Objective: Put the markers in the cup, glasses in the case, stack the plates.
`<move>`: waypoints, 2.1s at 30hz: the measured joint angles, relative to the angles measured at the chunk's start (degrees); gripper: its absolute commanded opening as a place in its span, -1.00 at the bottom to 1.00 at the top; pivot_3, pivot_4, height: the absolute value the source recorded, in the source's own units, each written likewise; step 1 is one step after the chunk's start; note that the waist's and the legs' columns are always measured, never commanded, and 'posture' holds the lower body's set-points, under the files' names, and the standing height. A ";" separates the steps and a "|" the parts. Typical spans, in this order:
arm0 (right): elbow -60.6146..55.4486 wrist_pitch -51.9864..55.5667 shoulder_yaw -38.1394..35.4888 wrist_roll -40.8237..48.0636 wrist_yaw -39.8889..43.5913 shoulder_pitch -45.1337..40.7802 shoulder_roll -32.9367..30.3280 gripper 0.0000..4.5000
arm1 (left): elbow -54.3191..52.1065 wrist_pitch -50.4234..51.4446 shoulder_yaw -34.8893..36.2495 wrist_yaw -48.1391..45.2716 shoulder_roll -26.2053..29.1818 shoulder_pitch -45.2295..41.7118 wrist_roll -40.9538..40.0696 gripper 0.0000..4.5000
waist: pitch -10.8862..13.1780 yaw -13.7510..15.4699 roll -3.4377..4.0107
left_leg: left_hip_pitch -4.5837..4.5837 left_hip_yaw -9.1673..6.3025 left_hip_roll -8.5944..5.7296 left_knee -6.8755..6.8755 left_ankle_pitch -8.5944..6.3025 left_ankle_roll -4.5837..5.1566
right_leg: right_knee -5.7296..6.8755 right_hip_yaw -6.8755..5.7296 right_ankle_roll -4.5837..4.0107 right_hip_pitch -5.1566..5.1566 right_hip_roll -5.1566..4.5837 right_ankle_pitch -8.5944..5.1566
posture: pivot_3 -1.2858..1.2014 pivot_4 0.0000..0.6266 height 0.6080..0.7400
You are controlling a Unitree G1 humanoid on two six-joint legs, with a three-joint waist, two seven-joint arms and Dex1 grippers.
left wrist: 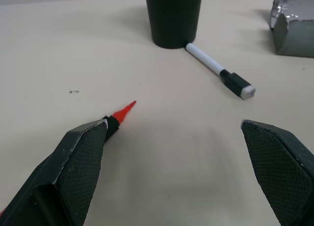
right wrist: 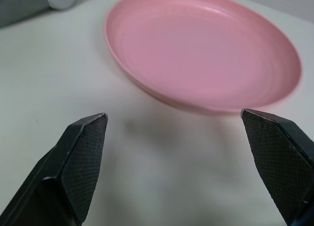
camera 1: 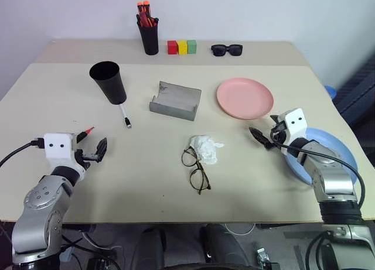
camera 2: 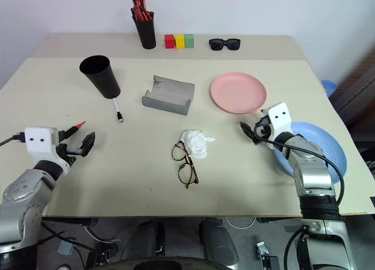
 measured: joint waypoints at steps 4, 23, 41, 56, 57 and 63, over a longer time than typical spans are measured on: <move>-2.42 1.94 -0.64 1.70 0.01 0.45 0.09 0.98 | 1.12 -0.18 -1.03 -0.51 -0.01 -0.91 0.33 1.00 | 0.00 -0.05 0.00 | 0.00 0.00 0.00 0.01 0.00 0.00 | 0.00 0.00 0.01 0.00 0.00 0.01 | 0.03 -0.52 1.00; -4.45 4.82 3.32 0.14 -0.30 -1.91 2.43 0.98 | 3.18 0.43 -0.95 2.05 -0.82 -3.36 2.76 1.00 | 0.00 -0.03 0.00 | 0.00 -0.04 0.00 0.00 0.00 0.00 | 0.02 -0.02 0.03 -0.01 0.02 0.02 | 0.03 -0.52 1.00; -15.29 11.47 18.76 -1.41 -0.77 -6.18 13.15 0.98 | 12.18 10.50 -0.55 3.41 5.40 -14.12 4.66 1.00 | 0.00 0.00 -0.01 | -0.08 -0.05 0.00 -0.02 0.00 -0.01 | 0.06 -0.08 0.05 -0.11 0.00 0.03 | 0.03 -0.52 1.00; -14.07 10.75 20.82 -2.99 -0.77 -6.88 15.65 0.98 | 17.74 29.87 2.53 4.02 8.02 -21.73 2.43 1.00 | 0.00 -0.05 -0.01 | -0.09 -0.07 0.00 -0.02 0.00 -0.01 | 0.12 -0.11 0.06 -0.16 0.01 0.04 | 0.03 -0.52 1.00; -14.14 10.82 21.09 -2.80 -0.05 -6.75 15.56 0.99 | 17.79 31.02 3.24 3.98 8.00 -22.09 1.94 0.89 | 0.00 -0.09 -0.01 | -0.09 -0.06 0.00 -0.02 0.00 -0.01 | 0.13 -0.11 0.06 -0.16 0.01 0.04 | 0.03 -0.52 1.00; -16.88 11.57 21.43 1.70 8.32 -5.23 12.88 1.00 | 17.74 35.29 5.79 4.26 7.41 -23.84 1.03 -0.26 | 0.00 -0.02 -0.01 | -0.09 -0.08 0.00 -0.02 0.00 -0.02 | 0.14 -0.12 0.07 -0.15 0.01 0.04 | 0.03 -0.52 1.00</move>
